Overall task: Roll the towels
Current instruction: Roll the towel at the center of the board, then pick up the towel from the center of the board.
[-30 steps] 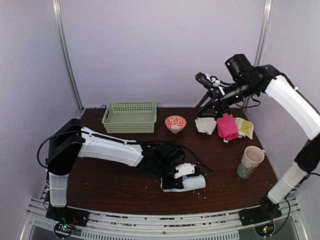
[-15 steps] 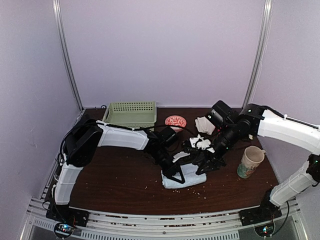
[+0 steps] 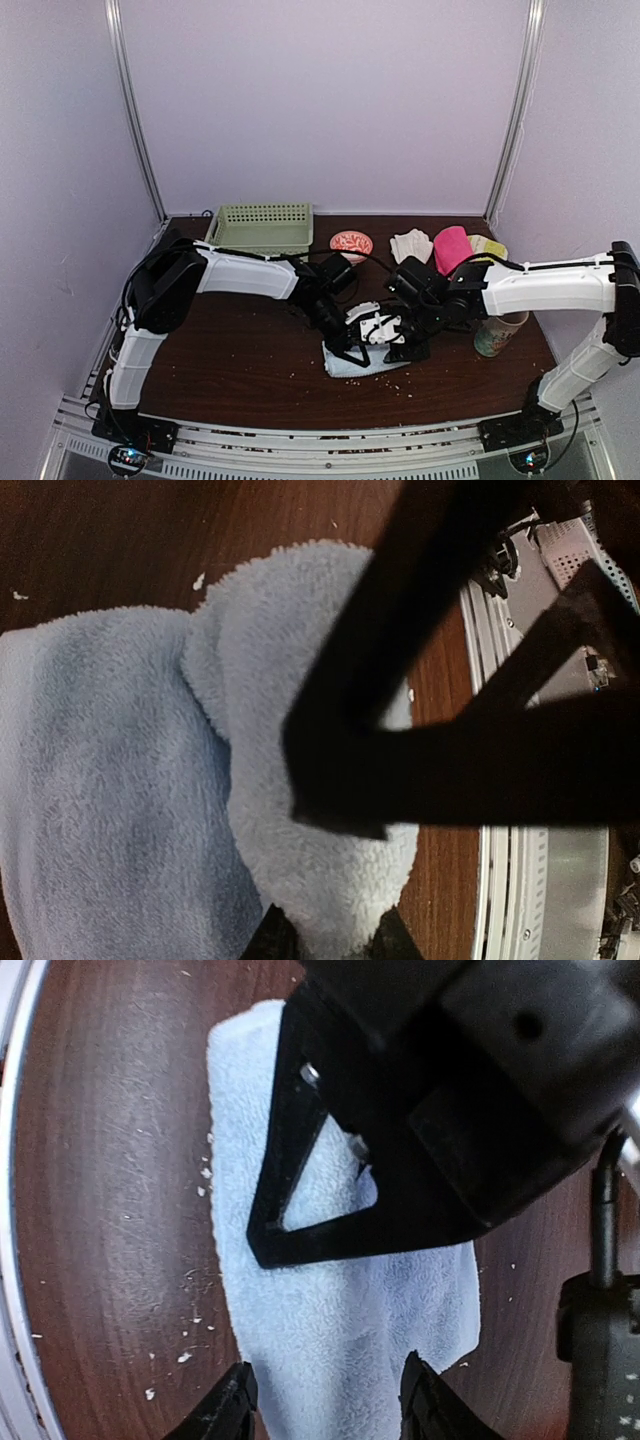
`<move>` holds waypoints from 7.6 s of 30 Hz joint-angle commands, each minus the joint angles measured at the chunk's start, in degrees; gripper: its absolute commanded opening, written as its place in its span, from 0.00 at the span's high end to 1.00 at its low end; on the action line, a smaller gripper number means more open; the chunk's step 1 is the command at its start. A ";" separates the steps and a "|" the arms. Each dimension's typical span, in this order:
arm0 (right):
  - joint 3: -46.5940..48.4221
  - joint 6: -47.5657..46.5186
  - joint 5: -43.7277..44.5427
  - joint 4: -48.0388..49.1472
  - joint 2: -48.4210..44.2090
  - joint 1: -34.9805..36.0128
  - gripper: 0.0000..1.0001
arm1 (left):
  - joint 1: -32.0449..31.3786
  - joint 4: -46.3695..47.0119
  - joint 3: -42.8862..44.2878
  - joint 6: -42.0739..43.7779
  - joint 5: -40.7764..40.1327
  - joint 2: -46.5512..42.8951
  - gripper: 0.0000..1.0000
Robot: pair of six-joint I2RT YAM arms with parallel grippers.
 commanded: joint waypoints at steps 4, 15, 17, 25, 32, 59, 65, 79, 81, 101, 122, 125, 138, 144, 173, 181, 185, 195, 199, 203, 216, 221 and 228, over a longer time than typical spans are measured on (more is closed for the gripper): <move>-3.34 -0.92 4.34 6.49 5.37 0.54 0.49 | 0.42 -6.94 -2.24 -1.50 -5.30 5.17 0.84; 1.23 -1.17 -10.74 -3.33 13.71 -2.49 0.91 | 2.53 10.02 -15.44 -8.70 -18.61 -9.66 0.51; 3.56 -1.43 -15.13 -7.22 15.45 -4.36 0.91 | 3.18 12.98 -19.01 -10.54 -22.45 -13.60 0.46; 14.59 -3.95 -26.24 -20.21 24.74 -9.05 0.92 | 3.23 21.49 -30.79 -14.62 -29.47 -24.26 0.36; 20.82 -3.94 -31.93 -26.20 32.01 -12.58 0.92 | 3.25 36.01 -44.59 -16.15 -38.61 -39.97 0.37; 31.17 -2.90 -36.66 -32.93 46.82 -17.94 0.91 | -17.91 23.48 -23.73 21.59 -64.56 -15.79 0.35; 31.57 -3.34 -37.31 -33.42 46.95 -17.96 0.91 | -17.93 26.83 -26.42 22.89 -65.57 -15.62 0.37; 43.07 -6.48 -34.07 -43.59 36.29 -20.60 0.61 | -17.76 16.15 -23.41 15.63 -61.20 -12.18 0.62; 46.48 -4.89 -32.76 -43.61 32.04 -22.09 0.60 | -17.75 13.79 -24.09 14.14 -59.95 -12.51 0.64; 24.03 -7.92 -14.78 -18.98 -7.17 -6.03 0.65 | 1.46 2.85 -14.41 -5.89 -14.14 -3.98 0.70; -2.12 -10.76 2.48 15.48 1.81 -0.01 0.50 | 4.04 2.35 -11.86 -6.28 -4.60 -0.11 0.67; -2.65 -10.93 2.10 16.24 4.21 -0.01 0.50 | 4.13 2.19 -11.76 -6.10 -4.38 -0.19 0.66; -1.66 -9.25 -2.89 10.90 12.02 -0.40 0.71 | 6.22 9.37 -15.42 -9.44 4.18 -5.61 0.48; 1.86 -8.40 -9.68 2.94 16.54 -2.09 0.85 | 7.71 13.15 -20.18 -12.70 0.96 -10.05 0.43; 39.55 -9.50 -43.33 -43.51 48.55 -16.97 0.90 | -13.95 39.85 -51.49 0.50 -68.91 -48.96 0.35; 43.11 -6.22 -44.27 -43.52 52.24 -17.82 0.90 | -16.46 33.09 -40.35 10.82 -63.39 -35.41 0.37; 43.48 -5.19 -45.96 -43.55 53.16 -18.28 0.90 | -17.51 31.11 -36.90 13.23 -61.72 -30.15 0.39; 43.41 -2.86 -48.03 -43.61 55.58 -19.17 0.90 | -18.42 26.77 -33.15 15.66 -62.52 -23.12 0.36; 43.41 -2.54 -49.40 -43.62 55.95 -19.18 0.90 | -19.39 26.65 -31.71 17.64 -67.56 -20.18 0.36; 43.08 -2.04 -50.36 -43.70 55.90 -19.49 0.90 | -20.52 27.33 -31.27 20.76 -71.44 -17.19 0.38; 41.96 -2.91 -51.85 -43.70 51.11 -20.74 0.68 | -22.28 35.41 -34.52 25.12 -80.26 -17.56 0.75; 43.48 -1.54 -49.07 -43.70 42.67 -22.27 0.57 | -21.92 33.99 -34.07 23.55 -78.85 -21.90 0.81; 47.74 -1.20 -44.68 -43.57 28.42 -28.31 0.46 | -14.63 20.81 -26.53 10.36 -60.27 -26.08 0.84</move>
